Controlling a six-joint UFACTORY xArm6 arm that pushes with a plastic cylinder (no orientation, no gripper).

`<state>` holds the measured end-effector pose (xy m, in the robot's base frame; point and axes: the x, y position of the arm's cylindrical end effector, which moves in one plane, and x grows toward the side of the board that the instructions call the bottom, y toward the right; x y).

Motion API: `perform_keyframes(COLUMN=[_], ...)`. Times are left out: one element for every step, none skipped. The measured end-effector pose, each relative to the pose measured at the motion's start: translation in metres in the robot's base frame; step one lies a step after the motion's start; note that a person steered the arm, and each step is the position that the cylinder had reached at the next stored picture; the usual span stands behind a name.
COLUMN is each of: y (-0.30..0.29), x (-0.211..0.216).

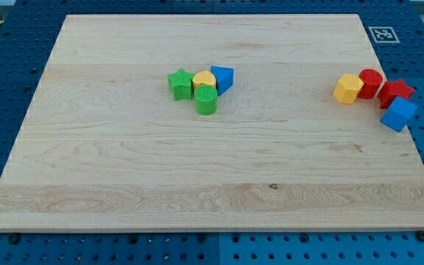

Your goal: Push the yellow hexagon towards the bottom center

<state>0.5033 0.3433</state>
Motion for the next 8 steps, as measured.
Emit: perform_keyframes(y=[0.0, -0.005, -0.024, -0.06, -0.066, -0.063, -0.027, 0.0], x=[-0.055, -0.064, -0.063, -0.062, -0.037, -0.004, -0.009, -0.013])
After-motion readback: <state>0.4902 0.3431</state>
